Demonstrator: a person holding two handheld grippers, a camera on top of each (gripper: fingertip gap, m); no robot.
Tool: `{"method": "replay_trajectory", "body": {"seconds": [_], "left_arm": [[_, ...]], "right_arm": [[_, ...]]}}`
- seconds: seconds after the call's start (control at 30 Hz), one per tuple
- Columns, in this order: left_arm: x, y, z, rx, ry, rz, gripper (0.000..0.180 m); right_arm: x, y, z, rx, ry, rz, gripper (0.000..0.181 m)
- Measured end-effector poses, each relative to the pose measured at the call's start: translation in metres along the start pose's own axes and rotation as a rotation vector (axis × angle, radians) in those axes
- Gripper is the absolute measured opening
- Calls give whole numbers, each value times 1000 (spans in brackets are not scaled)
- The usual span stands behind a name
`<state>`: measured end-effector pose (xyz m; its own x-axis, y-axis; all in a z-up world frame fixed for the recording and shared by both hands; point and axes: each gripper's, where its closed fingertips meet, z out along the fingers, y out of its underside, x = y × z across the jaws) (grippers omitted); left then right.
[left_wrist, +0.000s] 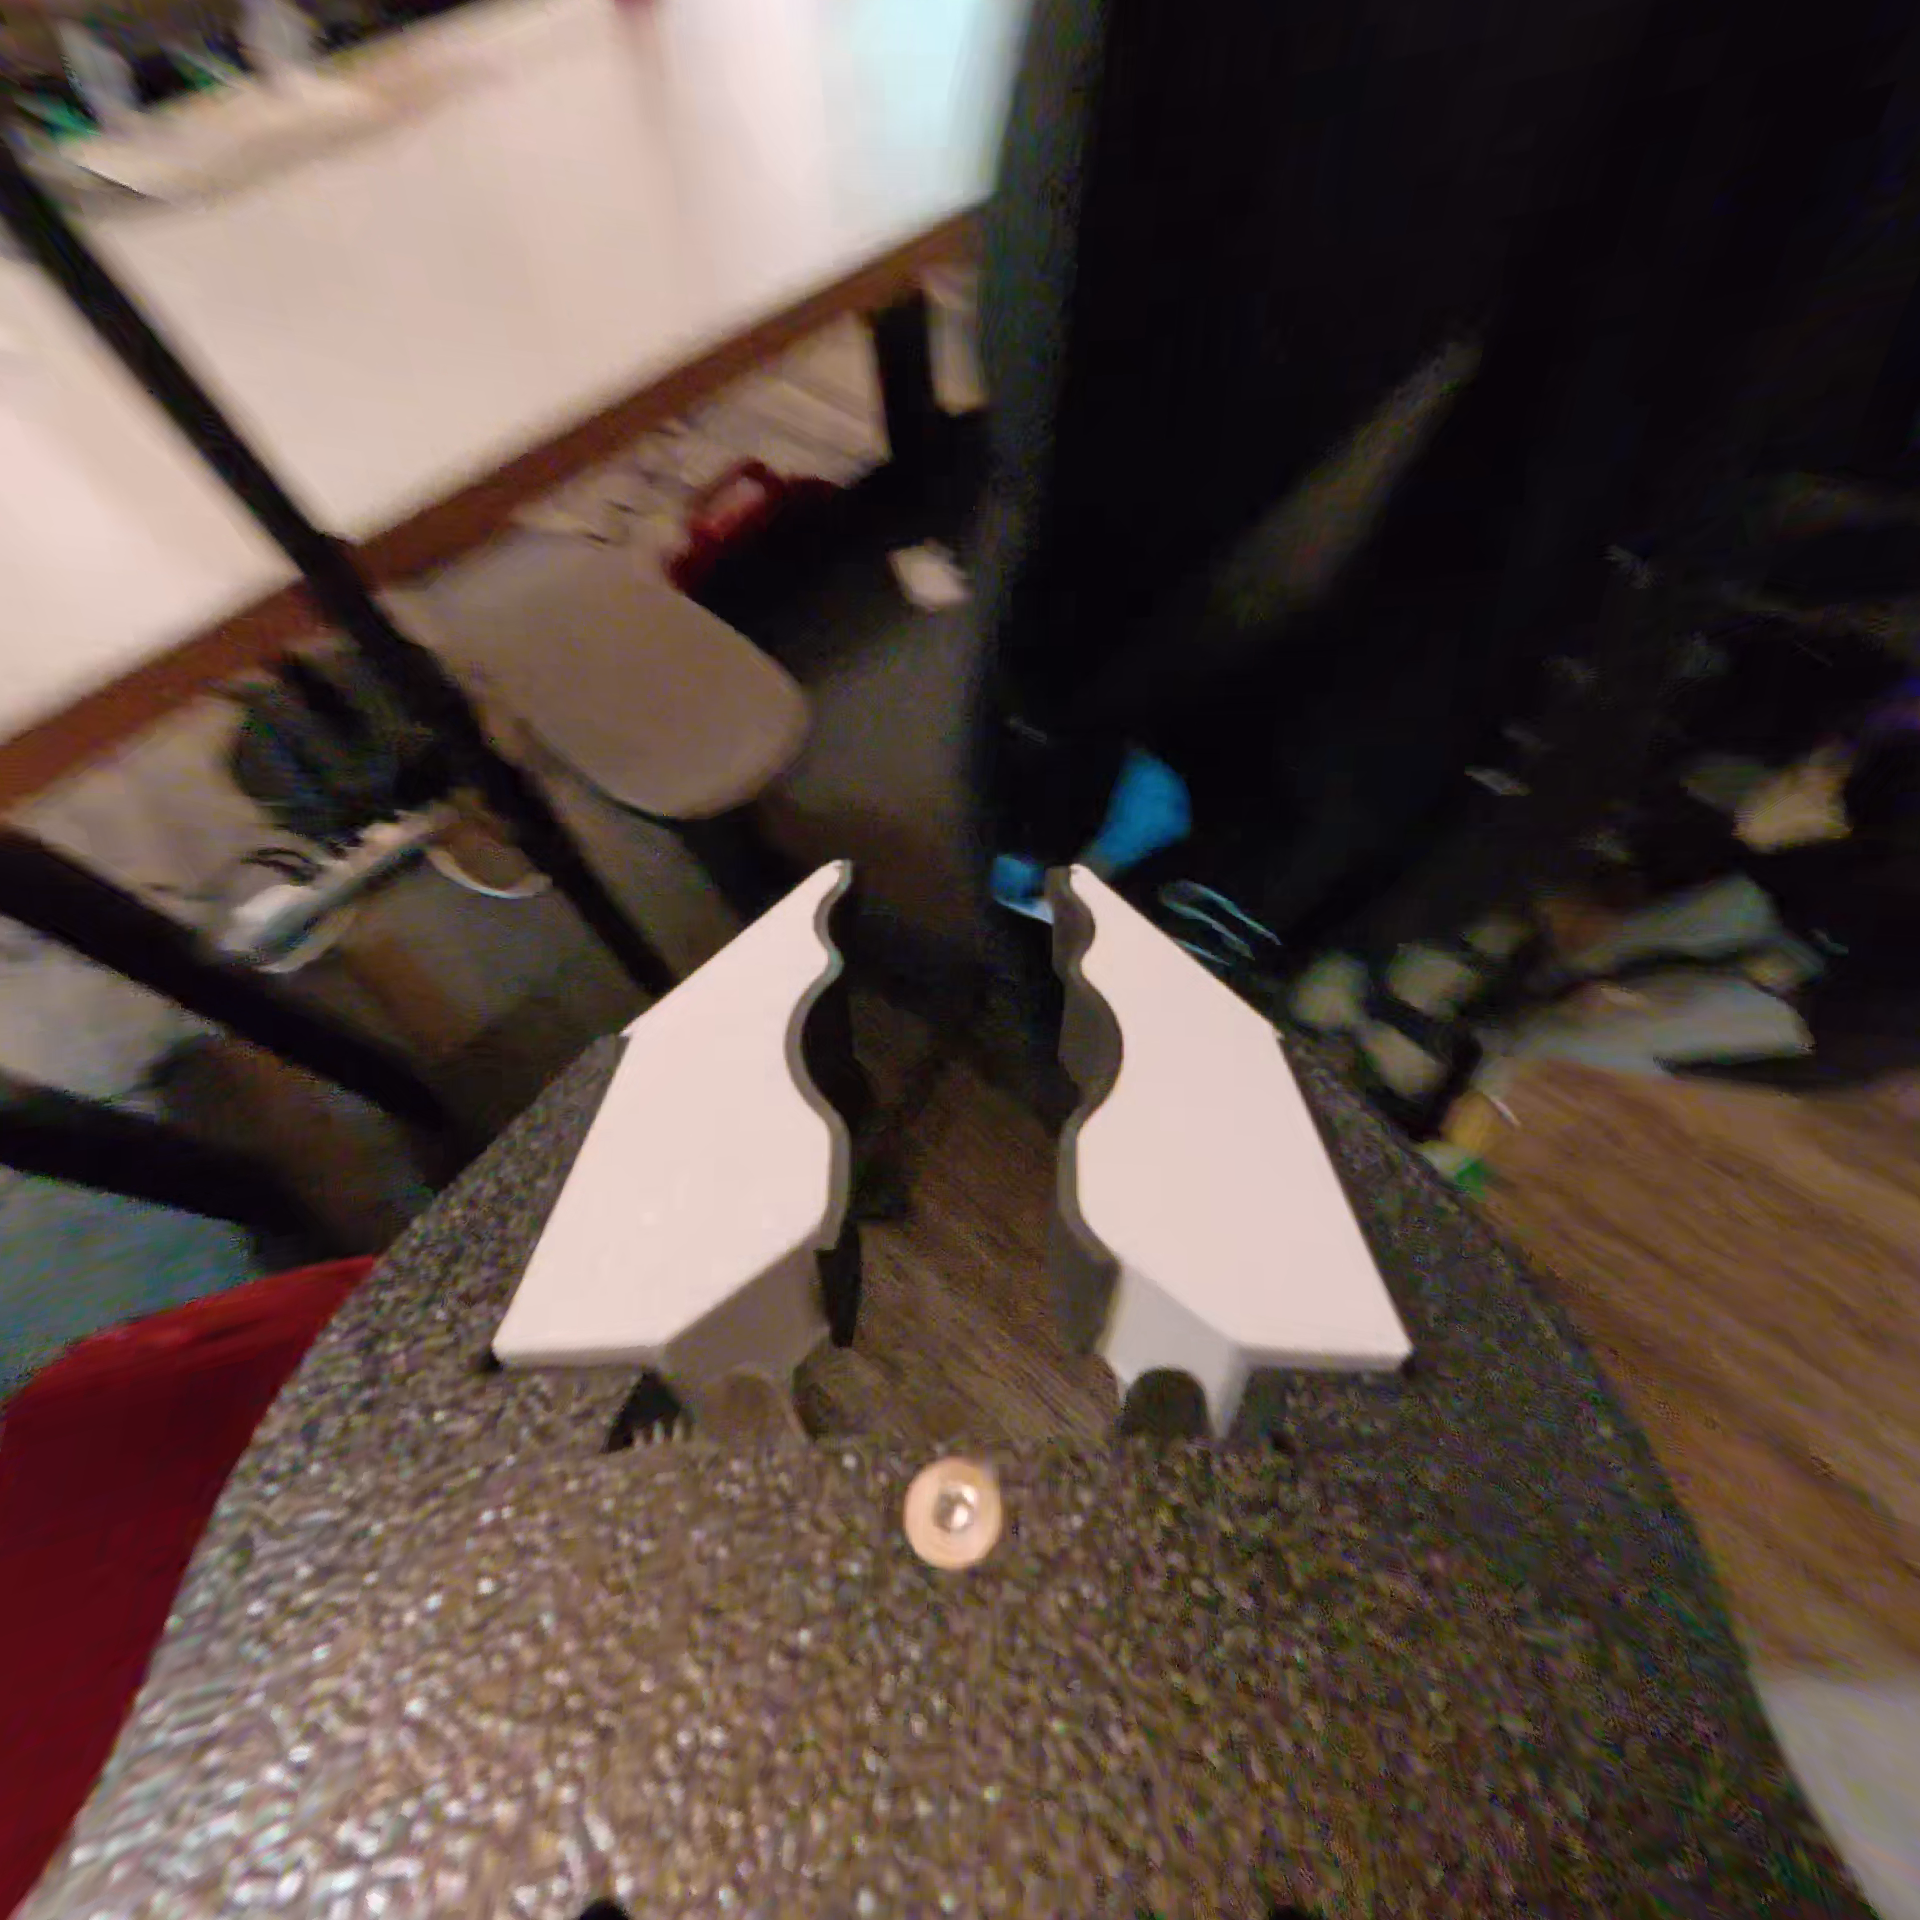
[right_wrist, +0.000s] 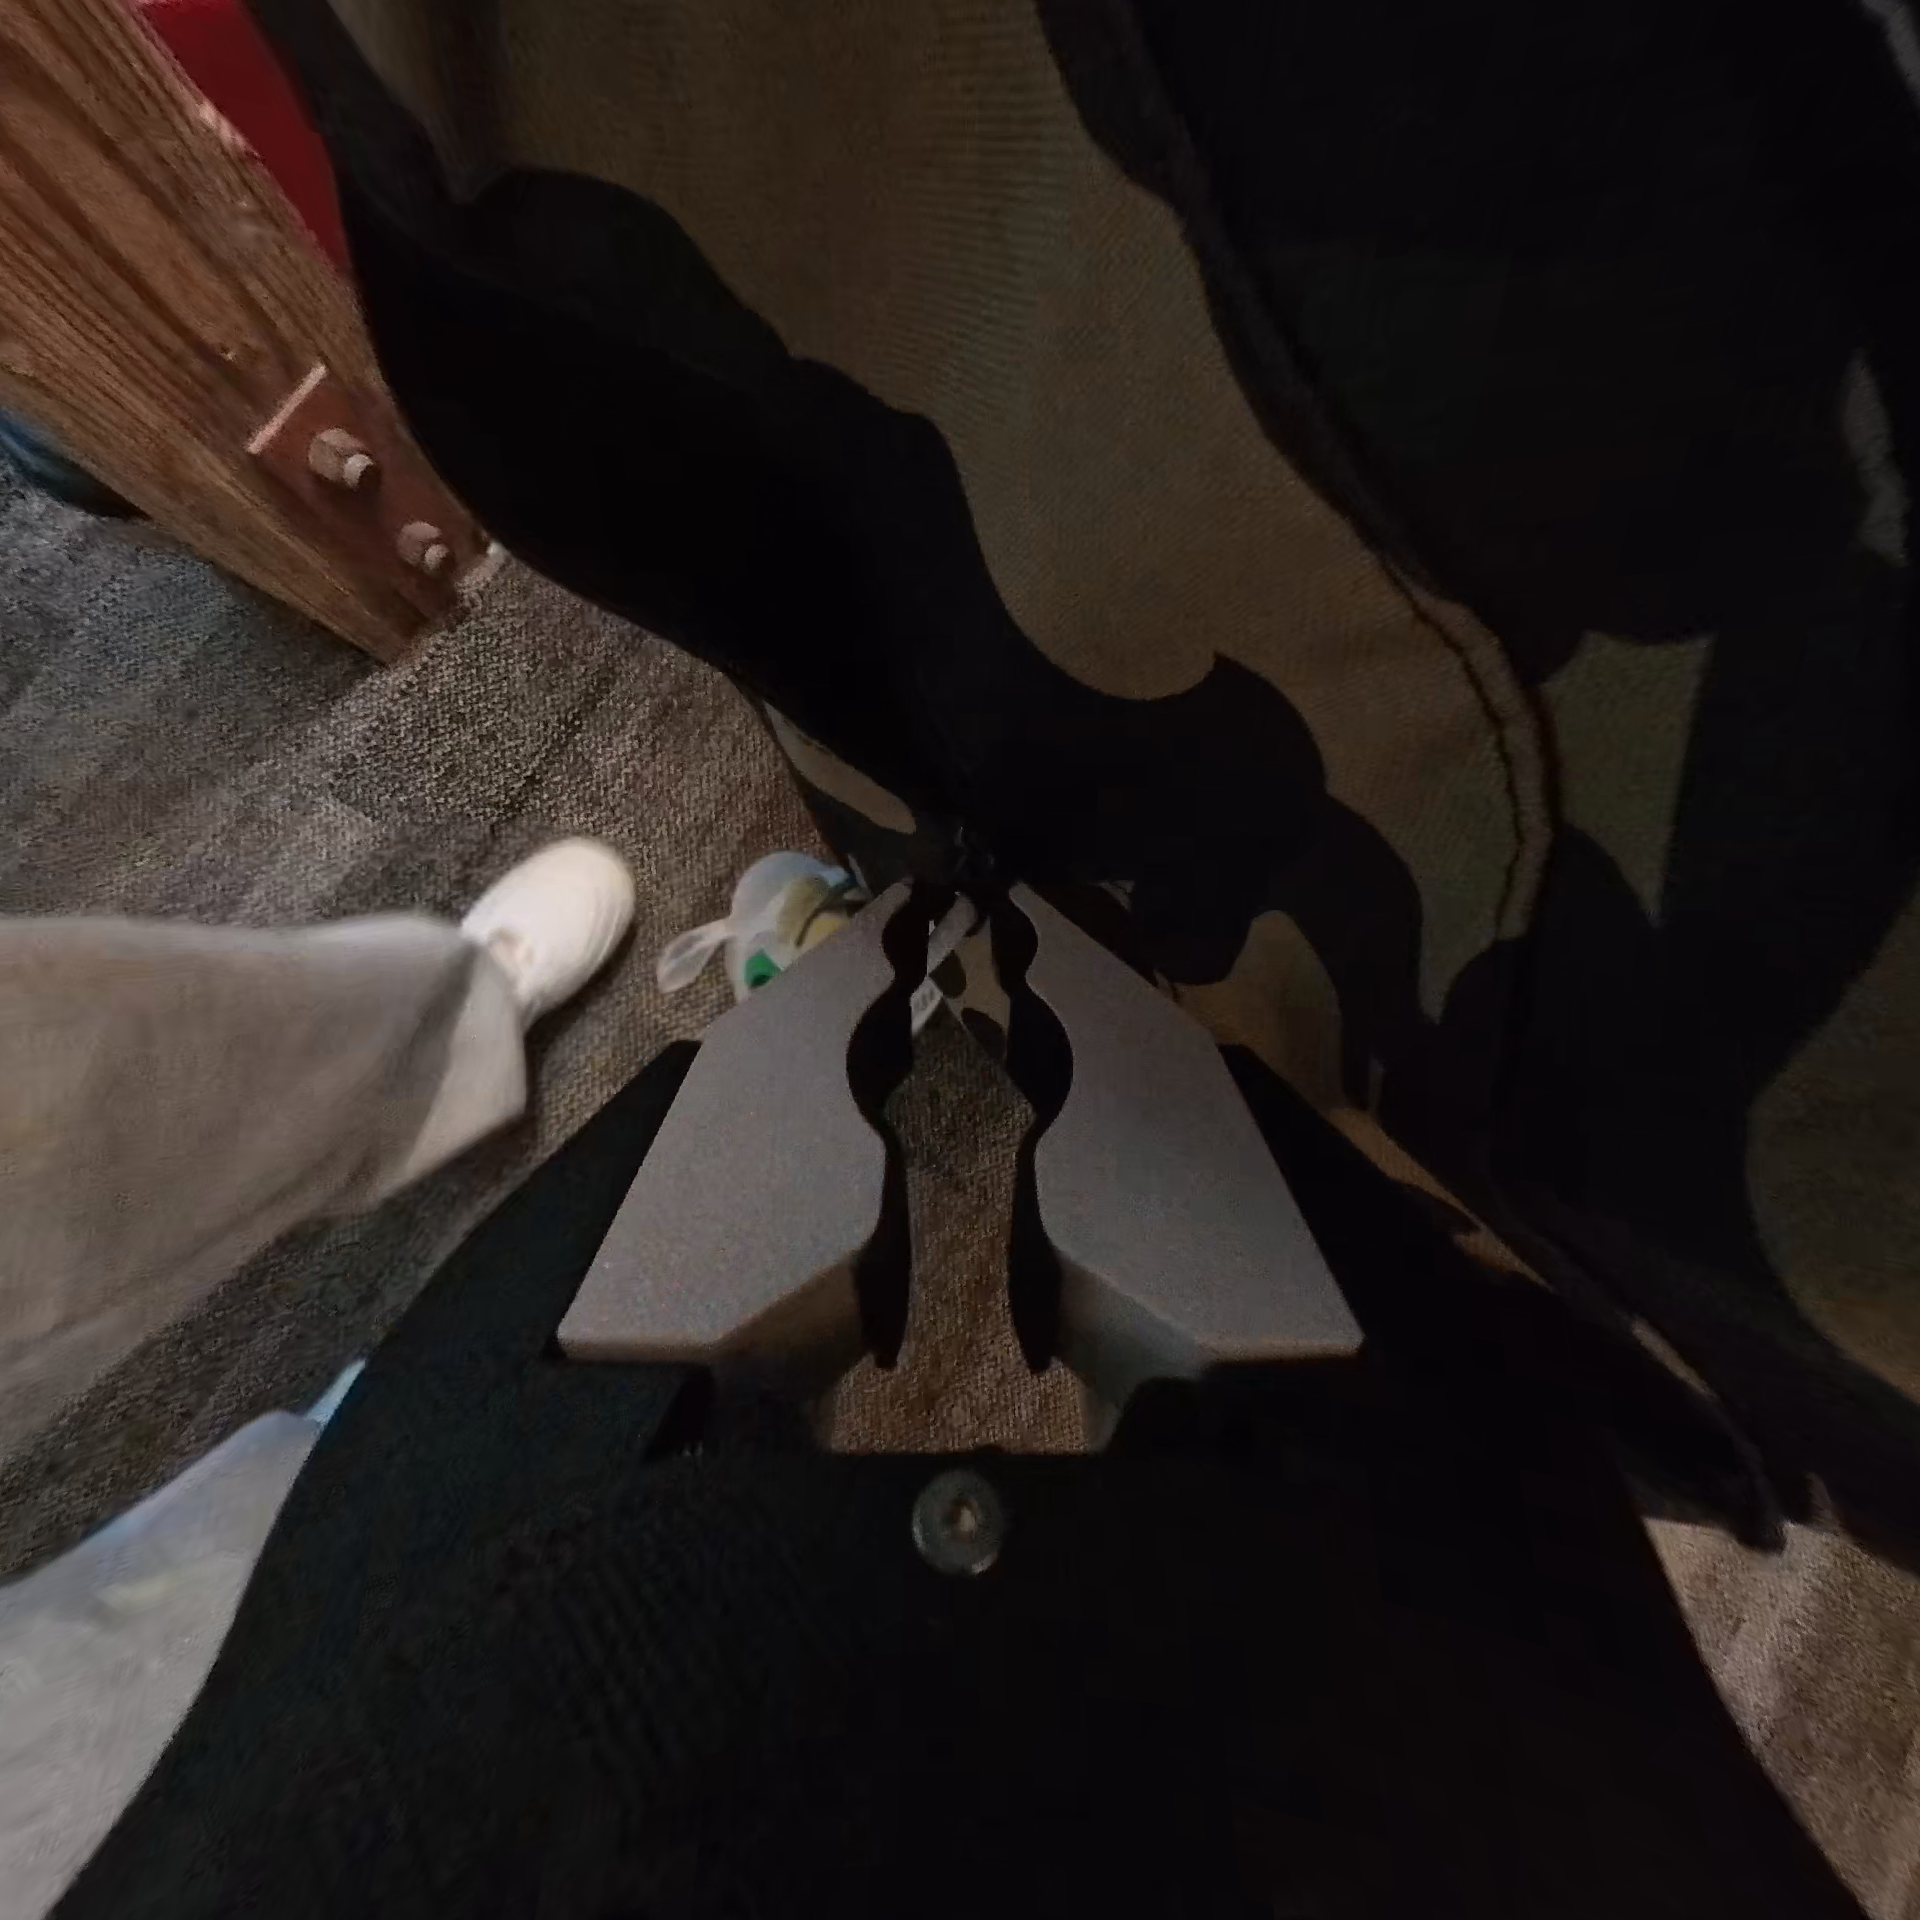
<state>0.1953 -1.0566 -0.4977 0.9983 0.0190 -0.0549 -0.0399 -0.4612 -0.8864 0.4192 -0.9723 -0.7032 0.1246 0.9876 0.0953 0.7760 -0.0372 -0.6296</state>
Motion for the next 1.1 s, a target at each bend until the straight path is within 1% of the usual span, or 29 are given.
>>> {"method": "replay_trajectory", "body": {"seconds": [0.03, 0.1, 0.17, 0.23, 0.27, 0.3, 0.33, 0.4, 0.47, 0.53, 0.57, 0.63, 0.73, 0.8, 0.83, 0.93, 1.03, 1.07, 1.1], "left_arm": [[-32, -17, -4, 30, -61, 3, 35], [-99, -49, -4, 55, -165, 27, 39], [-173, -82, 1, 103, -261, 33, 42], [-254, -112, 7, 188, -374, -3, 45], [-293, -123, 12, 224, -411, -24, 47], [-331, -131, 20, 243, -438, -43, 49], [-367, -137, 31, 248, -460, -53, 53], [-432, -147, 56, 255, -479, -68, 59], [-488, -153, 85, 254, -470, -94, 67], [-526, -157, 116, 232, -432, -120, 73], [-541, -158, 134, 215, -404, -129, 75], [-563, -157, 171, 184, -358, -119, 75], [-580, -155, 226, 153, -264, -138, 73], [-589, -152, 260, 125, -227, -145, 70], [-592, -151, 278, 113, -207, -126, 70], [-600, -148, 332, 20, -142, 19, 72], [-604, -145, 376, -82, -16, 180, 85], [-605, -143, 387, -121, 33, 216, 88], [-608, -141, 396, -155, 67, 254, 88]], "right_arm": [[1, 1, 1, -14, 2, -4, 10], [2, -1, -1, -31, 8, -33, 21], [3, -9, -13, 7, 52, -82, 33], [3, -18, -37, 51, 114, -148, 44], [3, -26, -55, 77, 146, -135, 50], [5, -35, -75, 112, 174, -73, 56], [11, -43, -98, 143, 221, 34, 63], [36, -44, -146, 162, 400, 349, 80], [66, -39, -202, 201, 628, 650, 87], [100, -46, -270, 296, 889, 816, 95], [117, -56, -304, 356, 1010, 846, 95], [154, -92, -367, 455, 1179, 803, 92], [201, -141, -460, 636, 1400, 794, 98], [217, -185, -516, 747, 1525, 674, 96], [225, -212, -529, 782, 1525, 612, 94], [249, -301, -517, 806, 1370, 467, 96], [260, -369, -486, 842, 1206, 404, 88], [262, -382, -474, 822, 1191, 396, 83], [266, -388, -464, 803, 1193, 408, 83]]}}
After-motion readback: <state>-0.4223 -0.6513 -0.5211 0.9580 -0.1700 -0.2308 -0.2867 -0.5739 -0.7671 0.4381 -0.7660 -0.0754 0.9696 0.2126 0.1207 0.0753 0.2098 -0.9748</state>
